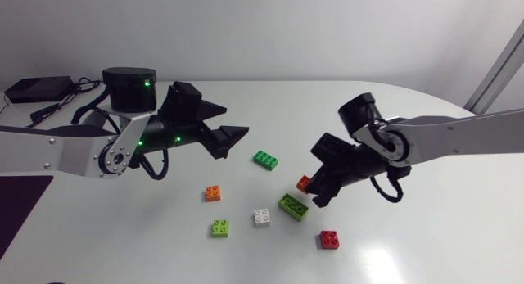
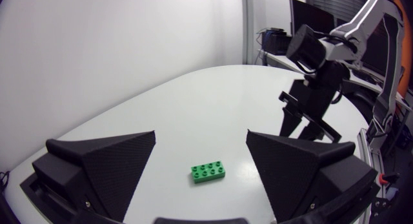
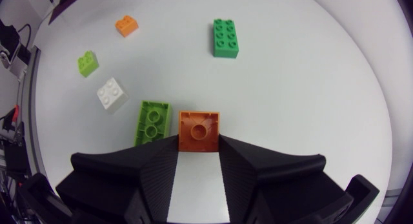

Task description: Separate the duplo bricks

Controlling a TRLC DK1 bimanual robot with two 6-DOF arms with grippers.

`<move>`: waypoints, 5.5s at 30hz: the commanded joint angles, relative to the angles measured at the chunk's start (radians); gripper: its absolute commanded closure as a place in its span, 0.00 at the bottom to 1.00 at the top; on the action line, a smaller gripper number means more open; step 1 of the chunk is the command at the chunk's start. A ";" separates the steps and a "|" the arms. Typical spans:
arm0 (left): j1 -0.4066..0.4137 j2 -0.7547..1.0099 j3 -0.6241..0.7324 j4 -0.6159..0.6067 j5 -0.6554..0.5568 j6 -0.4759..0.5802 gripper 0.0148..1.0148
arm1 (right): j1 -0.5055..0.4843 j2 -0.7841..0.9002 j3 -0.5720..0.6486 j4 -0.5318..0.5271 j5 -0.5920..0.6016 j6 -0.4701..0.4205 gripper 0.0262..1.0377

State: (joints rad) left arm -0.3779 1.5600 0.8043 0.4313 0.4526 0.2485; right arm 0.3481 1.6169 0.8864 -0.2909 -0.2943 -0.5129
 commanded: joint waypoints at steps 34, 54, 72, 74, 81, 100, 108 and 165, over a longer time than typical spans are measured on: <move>-0.187 0.192 0.331 -0.700 0.406 0.538 0.12 | 0.002 -0.276 -0.012 -0.192 -0.361 -0.176 0.75; -0.173 0.242 0.415 -0.832 0.537 0.581 0.37 | 0.009 -0.299 -0.040 -0.192 -0.431 -0.176 0.75; -0.167 0.256 0.435 -0.910 0.558 0.641 0.42 | 0.019 -0.338 -0.056 -0.197 -0.457 -0.156 0.75; -0.168 0.258 0.435 -0.910 0.561 0.641 0.43 | 0.023 -0.341 -0.061 -0.195 -0.459 -0.154 0.75; -0.170 0.265 0.446 -0.918 0.564 0.641 0.56 | 0.028 -0.345 -0.073 -0.189 -0.468 -0.151 0.75; -0.177 0.253 0.496 -1.095 0.509 0.750 0.87 | 0.019 -0.391 -0.109 -0.165 -0.471 -0.127 0.17; -0.113 0.202 0.589 -1.336 0.322 0.934 0.87 | -0.003 -0.436 -0.152 -0.163 -0.450 -0.136 0.05; -0.309 0.469 0.340 -1.335 -1.101 0.936 0.78 | -0.026 -0.700 -0.288 -0.281 -0.384 -0.194 0.05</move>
State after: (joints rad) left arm -0.6762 1.9900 1.1446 -0.9039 -0.6689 1.2076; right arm 0.3313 0.9241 0.6224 -0.5545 -0.6796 -0.6785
